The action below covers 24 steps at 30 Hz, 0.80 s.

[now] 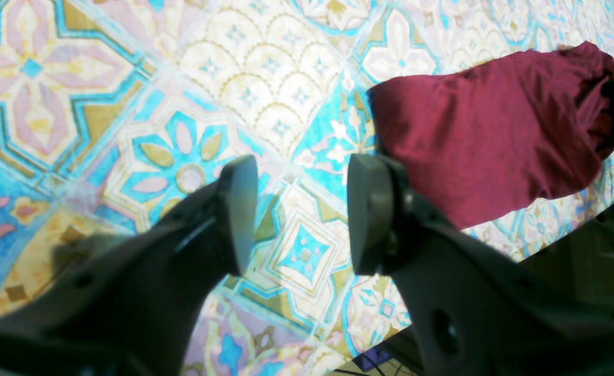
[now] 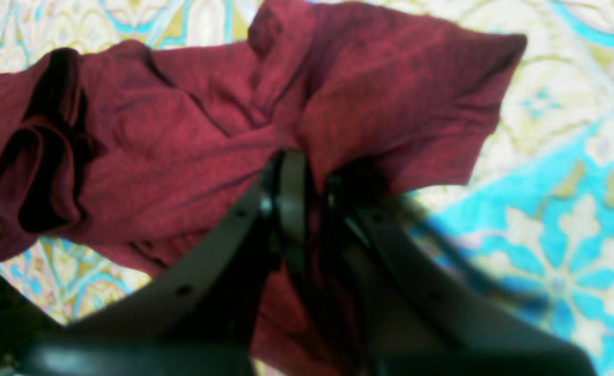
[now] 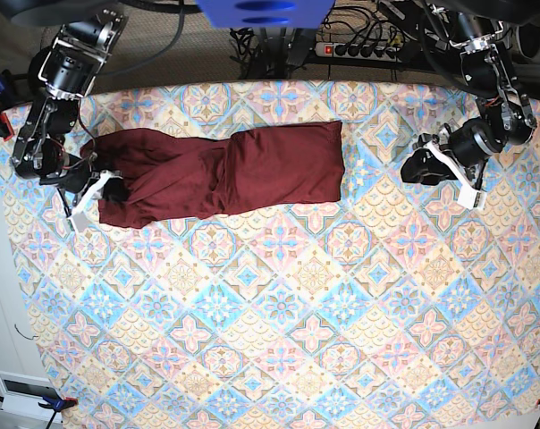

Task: Layout the t-shirt on the table in an organized manner, then fold the t-shirt properly
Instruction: 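Grasp the strip end with the right gripper and pull it outward, then lift the strip end with the right gripper and fold it toward the left gripper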

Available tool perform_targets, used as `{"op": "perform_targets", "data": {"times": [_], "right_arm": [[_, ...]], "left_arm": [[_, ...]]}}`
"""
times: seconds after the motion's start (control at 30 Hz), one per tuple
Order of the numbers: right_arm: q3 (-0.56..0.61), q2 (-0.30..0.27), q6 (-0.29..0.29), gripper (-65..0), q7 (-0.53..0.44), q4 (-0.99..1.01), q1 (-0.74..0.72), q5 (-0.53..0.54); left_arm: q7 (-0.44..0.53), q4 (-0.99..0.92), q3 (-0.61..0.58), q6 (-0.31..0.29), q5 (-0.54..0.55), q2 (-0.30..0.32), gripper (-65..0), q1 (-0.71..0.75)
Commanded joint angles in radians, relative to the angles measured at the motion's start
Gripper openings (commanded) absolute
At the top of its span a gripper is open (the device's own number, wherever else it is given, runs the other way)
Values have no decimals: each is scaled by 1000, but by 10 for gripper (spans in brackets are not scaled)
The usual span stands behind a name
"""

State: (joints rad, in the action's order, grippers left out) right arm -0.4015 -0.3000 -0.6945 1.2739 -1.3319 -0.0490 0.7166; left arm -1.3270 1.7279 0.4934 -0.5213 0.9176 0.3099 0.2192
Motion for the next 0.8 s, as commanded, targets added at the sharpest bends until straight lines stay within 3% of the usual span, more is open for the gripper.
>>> {"op": "perform_targets", "data": {"times": [0.0, 0.17, 0.4, 0.6, 0.77], "right_arm": [[0, -20, -4, -643, -13, -54, -18, 25], [83, -17, -4, -642, 17, -209, 45, 25], [270, 77, -4, -641, 17, -383, 61, 25], [364, 138, -4, -640, 17, -456, 59, 25], [410, 178, -4, -640, 17, -470, 57, 25]], "left_arm": [[17, 17, 4, -4, 19, 11, -397, -8], [17, 17, 4, -4, 19, 10, -398, -8], [19, 17, 1, -1, 18, 5, -404, -10], [19, 16, -2, -1, 2, 4, -553, -10], [22, 16, -31, -1, -113, -33, -650, -31]]}}
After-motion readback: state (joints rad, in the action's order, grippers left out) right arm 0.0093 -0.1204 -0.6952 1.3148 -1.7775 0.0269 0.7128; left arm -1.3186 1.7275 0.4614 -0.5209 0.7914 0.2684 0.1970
